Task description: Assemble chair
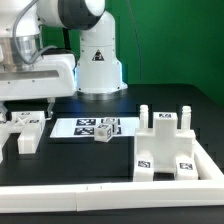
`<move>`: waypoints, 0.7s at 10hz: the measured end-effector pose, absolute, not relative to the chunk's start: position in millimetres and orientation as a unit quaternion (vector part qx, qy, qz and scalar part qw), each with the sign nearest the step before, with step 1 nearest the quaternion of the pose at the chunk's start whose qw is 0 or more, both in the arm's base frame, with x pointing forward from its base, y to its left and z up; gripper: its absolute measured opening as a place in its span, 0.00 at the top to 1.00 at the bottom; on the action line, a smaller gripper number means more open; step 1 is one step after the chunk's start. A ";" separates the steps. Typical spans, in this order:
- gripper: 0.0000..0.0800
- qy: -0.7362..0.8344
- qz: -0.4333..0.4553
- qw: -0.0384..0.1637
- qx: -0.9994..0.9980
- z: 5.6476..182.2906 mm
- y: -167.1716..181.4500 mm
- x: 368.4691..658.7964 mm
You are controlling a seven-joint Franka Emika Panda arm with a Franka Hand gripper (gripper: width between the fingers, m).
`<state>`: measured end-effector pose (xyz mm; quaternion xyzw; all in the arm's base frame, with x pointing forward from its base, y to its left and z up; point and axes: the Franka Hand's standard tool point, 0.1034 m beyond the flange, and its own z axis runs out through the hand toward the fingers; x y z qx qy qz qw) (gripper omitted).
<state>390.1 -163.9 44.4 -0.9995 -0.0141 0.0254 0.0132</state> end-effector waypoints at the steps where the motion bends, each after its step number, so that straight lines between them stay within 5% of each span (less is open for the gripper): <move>1: 0.19 -0.018 0.033 0.015 -0.999 38.5 -157.7 387.1; 7: 0.19 -0.030 0.052 0.002 -0.998 8.4 -153.0 371.8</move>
Offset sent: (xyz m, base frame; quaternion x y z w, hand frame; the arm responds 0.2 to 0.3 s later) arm -0.0013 -0.0006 -0.0173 -0.0077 0.0146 -0.0133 0.9998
